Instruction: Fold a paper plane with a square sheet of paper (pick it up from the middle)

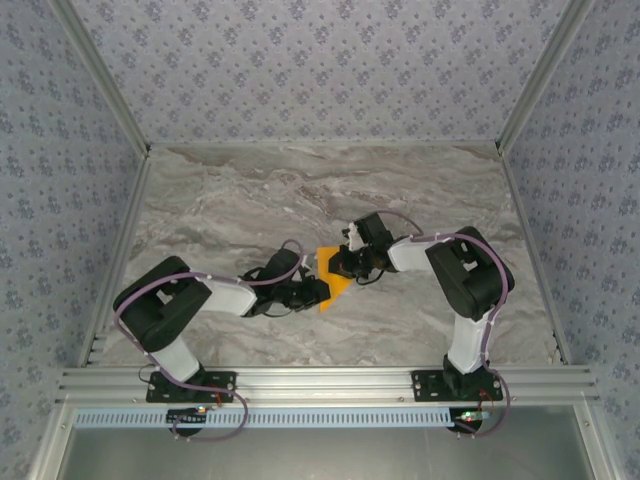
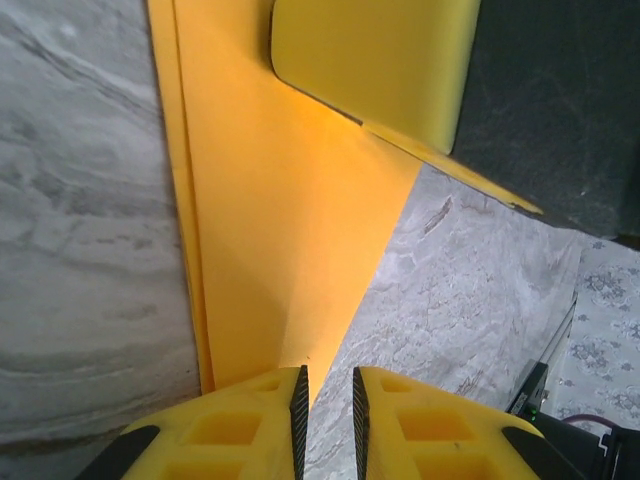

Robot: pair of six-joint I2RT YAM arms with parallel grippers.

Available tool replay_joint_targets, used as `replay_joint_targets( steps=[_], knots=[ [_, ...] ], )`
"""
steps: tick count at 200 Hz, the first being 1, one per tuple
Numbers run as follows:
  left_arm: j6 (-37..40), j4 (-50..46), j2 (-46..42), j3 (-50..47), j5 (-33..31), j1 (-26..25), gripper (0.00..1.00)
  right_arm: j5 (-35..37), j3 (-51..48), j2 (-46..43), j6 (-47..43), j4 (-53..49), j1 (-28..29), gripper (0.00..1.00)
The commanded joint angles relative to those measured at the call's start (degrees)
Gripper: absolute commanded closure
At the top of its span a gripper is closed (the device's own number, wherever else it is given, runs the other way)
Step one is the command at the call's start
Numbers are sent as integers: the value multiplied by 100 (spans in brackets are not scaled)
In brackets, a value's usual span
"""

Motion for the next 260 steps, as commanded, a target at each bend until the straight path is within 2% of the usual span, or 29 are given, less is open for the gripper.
replay_joint_targets(
  steps=[1,57,88,119,149,219,260],
  knots=[
    [-28,-30,149,69,132,-117,78,445,-115,302,21,-204,-47,93],
    [157,-765,203,235,-137,-290,79,470,-129,328,29,-218,-58,93],
    [177,-1157,174,245,-359,-512,85,541,-125,338,43,-270,-75,93],
    [5,-1170,103,56,-441,-733,91,577,-124,354,37,-313,-102,93],
    [-112,-1265,-154,-128,-524,-834,91,582,-146,346,42,-314,-117,93],
    [-225,-1219,-655,-299,-536,-878,91,607,-154,333,47,-297,-119,93],
    [350,-2099,-1437,140,-963,-652,90,580,-136,346,68,-242,-119,93]
  ],
)
